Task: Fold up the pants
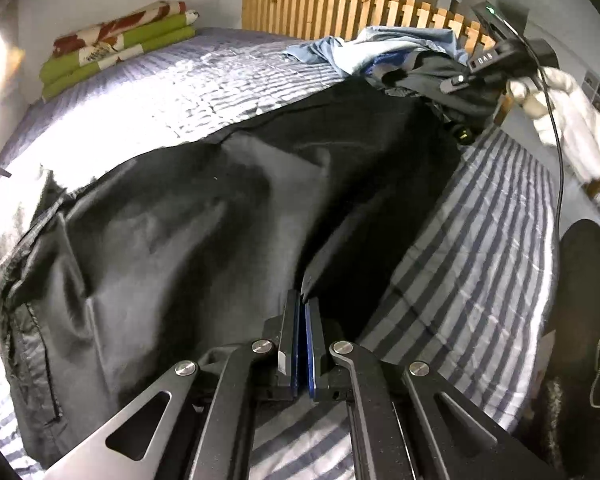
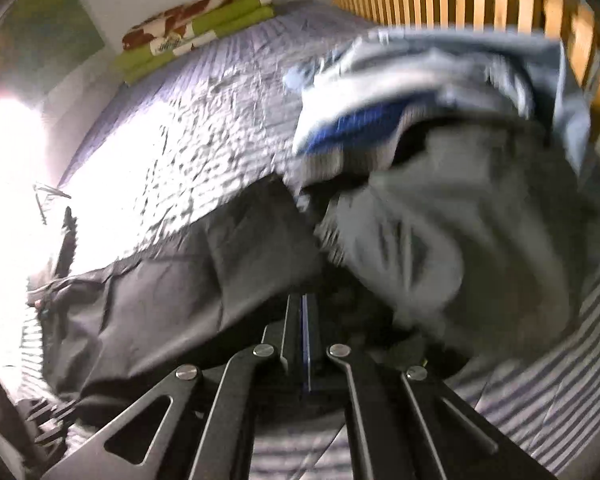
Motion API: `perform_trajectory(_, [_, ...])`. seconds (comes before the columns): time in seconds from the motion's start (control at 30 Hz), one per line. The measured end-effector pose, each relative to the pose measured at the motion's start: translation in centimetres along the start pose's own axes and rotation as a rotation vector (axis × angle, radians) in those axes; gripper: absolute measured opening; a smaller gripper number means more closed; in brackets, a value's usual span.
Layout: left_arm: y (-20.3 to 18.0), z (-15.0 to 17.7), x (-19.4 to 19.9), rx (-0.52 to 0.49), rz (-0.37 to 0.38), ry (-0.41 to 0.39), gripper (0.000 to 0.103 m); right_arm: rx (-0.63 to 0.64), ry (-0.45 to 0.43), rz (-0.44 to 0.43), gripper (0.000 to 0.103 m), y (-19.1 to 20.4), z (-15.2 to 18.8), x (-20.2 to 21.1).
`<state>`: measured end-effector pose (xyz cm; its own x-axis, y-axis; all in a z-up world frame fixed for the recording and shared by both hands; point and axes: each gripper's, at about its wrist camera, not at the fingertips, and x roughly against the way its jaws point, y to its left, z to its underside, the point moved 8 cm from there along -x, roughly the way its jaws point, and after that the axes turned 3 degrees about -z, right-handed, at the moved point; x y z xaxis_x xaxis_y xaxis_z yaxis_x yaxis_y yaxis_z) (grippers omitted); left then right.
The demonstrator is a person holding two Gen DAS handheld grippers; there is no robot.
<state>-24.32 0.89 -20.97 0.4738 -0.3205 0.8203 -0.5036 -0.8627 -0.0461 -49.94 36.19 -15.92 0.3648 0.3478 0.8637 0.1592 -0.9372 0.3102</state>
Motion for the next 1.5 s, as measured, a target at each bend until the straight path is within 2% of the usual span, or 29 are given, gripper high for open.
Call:
perform_trajectory(0.07, [0.0,-0.1,0.0,0.000,-0.004,-0.001,0.001,0.013,0.019,-0.037,0.027,1.1,1.7,-0.6])
perform_trajectory(0.1, [-0.1,0.0,0.1,-0.012,-0.004,-0.003,0.001,0.063,0.032,-0.050,0.030,2.1,2.8,-1.1])
perform_trajectory(0.17, [-0.8,0.4,-0.1,-0.047,-0.014,0.004,0.001,0.100,0.084,-0.037,0.031,3.1,5.0,-2.7])
perform_trajectory(0.23, [-1.7,1.4,-1.0,-0.099,-0.030,0.041,0.001,0.069,0.107,-0.041,0.031,3.4,6.7,-3.9])
perform_trajectory(0.37, [-3.4,3.3,-2.2,-0.221,-0.088,0.081,0.001,0.009,0.106,-0.050,0.031,2.9,7.4,-5.1])
perform_trajectory(0.5, [-2.0,2.6,-1.7,-0.133,-0.067,0.069,0.002,0.065,0.139,-0.065,0.031,4.6,7.4,-5.6])
perform_trajectory(0.6, [-1.3,2.2,-1.6,-0.094,-0.052,0.068,0.002,-0.003,0.190,-0.133,0.032,4.9,8.4,-6.2])
perform_trajectory(0.67, [-1.4,2.3,-1.7,-0.105,-0.053,0.074,0.002,-0.045,0.201,-0.122,0.033,4.5,8.8,-7.1])
perform_trajectory(0.73, [-1.8,2.5,-1.5,-0.118,-0.052,0.074,0.002,-0.115,0.199,-0.122,0.033,3.9,9.1,-8.0])
perform_trajectory(0.87, [-1.8,2.6,-1.6,-0.108,-0.045,0.076,0.002,-0.266,0.167,-0.183,0.032,2.7,8.6,-8.2])
perform_trajectory(0.9, [-1.8,2.6,-1.6,-0.106,-0.044,0.076,0.002,-0.278,0.156,-0.180,0.027,2.5,8.6,-8.2])
perform_trajectory(0.93, [-1.8,2.6,-1.5,-0.106,-0.045,0.075,0.002,-0.270,0.140,-0.162,0.001,2.5,8.6,-8.2])
perform_trajectory(0.97, [-1.8,2.6,-1.3,-0.106,-0.047,0.070,0.002,-0.257,0.145,-0.156,0.000,2.5,8.7,-8.2])
perform_trajectory(1.03, [-1.8,2.4,-0.7,-0.102,-0.047,0.057,0.002,-0.276,0.129,-0.156,0.000,2.2,8.9,-7.7])
perform_trajectory(1.13, [-1.5,2.2,-0.1,-0.094,-0.045,0.043,0.002,-0.290,0.070,-0.175,0.000,1.2,9.1,-4.7])
perform_trajectory(1.27, [-1.2,2.7,0.4,-0.107,-0.065,0.050,0.003,-0.293,0.052,-0.176,0.001,-0.8,10.1,-2.3])
perform_trajectory(1.33, [-1.3,2.8,0.7,-0.114,-0.086,0.056,0.008,-0.312,0.058,-0.156,0.005,-2.7,10.1,-1.9])
perform_trajectory(1.37, [-1.4,2.7,0.9,-0.108,-0.098,0.058,0.015,-0.340,0.051,-0.146,0.012,-3.8,9.7,-2.0])
perform_trajectory(1.4, [-1.6,2.5,1.2,-0.099,-0.111,0.055,0.029,-0.356,0.042,-0.143,0.015,-4.3,9.2,-2.2])
perform_trajectory(1.5, [-3.4,0.5,2.3,-0.089,-0.089,0.020,0.030,-0.340,-0.025,-0.090,0.018,-6.4,6.9,-1.6])
